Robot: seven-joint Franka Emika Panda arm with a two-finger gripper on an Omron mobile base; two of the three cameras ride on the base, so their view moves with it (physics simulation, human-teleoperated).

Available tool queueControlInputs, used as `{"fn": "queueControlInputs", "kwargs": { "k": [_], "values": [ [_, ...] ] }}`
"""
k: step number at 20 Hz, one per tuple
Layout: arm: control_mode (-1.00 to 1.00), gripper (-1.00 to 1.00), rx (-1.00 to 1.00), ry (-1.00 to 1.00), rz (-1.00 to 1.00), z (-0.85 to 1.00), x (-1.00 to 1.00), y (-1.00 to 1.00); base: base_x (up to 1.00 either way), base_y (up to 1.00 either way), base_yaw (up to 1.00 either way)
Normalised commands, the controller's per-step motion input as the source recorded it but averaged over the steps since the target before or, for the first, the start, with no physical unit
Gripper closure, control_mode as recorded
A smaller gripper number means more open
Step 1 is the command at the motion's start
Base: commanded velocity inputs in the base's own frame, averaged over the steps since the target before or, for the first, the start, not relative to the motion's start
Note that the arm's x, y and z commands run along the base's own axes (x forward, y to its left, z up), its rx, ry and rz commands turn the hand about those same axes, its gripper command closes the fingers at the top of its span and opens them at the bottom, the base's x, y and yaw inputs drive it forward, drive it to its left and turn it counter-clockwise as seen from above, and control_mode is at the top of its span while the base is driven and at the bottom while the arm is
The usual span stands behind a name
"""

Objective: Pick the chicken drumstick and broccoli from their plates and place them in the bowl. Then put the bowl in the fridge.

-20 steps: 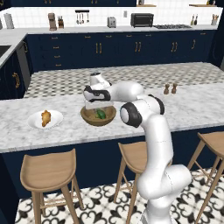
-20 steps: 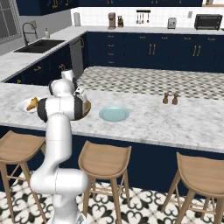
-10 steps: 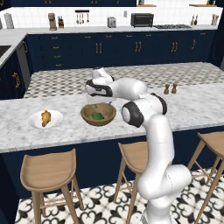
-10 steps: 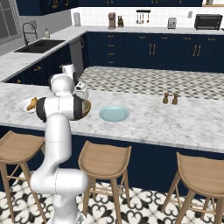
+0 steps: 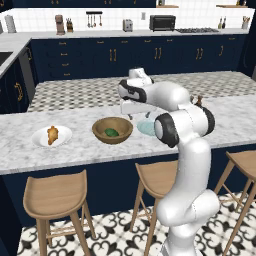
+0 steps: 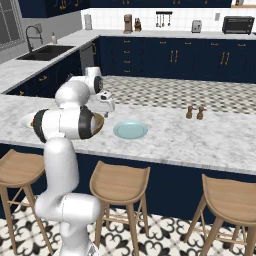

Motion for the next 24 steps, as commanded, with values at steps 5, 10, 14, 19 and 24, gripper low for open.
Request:
{"fn": "queueControlInputs", "kwargs": {
  "k": [5,10,14,19,24],
  "values": [
    [-1.00,-1.00,0.06,-0.11,-0.01,0.05,-1.00,-0.79,0.00,0.00,0.00],
    [-1.00,-1.00,0.02,-0.07,0.00,0.49,-0.98,-0.18,0.00,0.00,0.00],
    [-1.00,-1.00,0.01,0.00,0.00,1.00,-0.71,-0.03,0.00,0.00,0.00],
    [-1.00,-1.00,0.01,0.00,0.00,0.81,-0.87,-0.12,0.00,0.00,0.00],
    [-1.00,-1.00,0.00,-0.01,-0.01,0.25,-0.94,-0.01,0.00,0.00,0.00]
  ]
}}
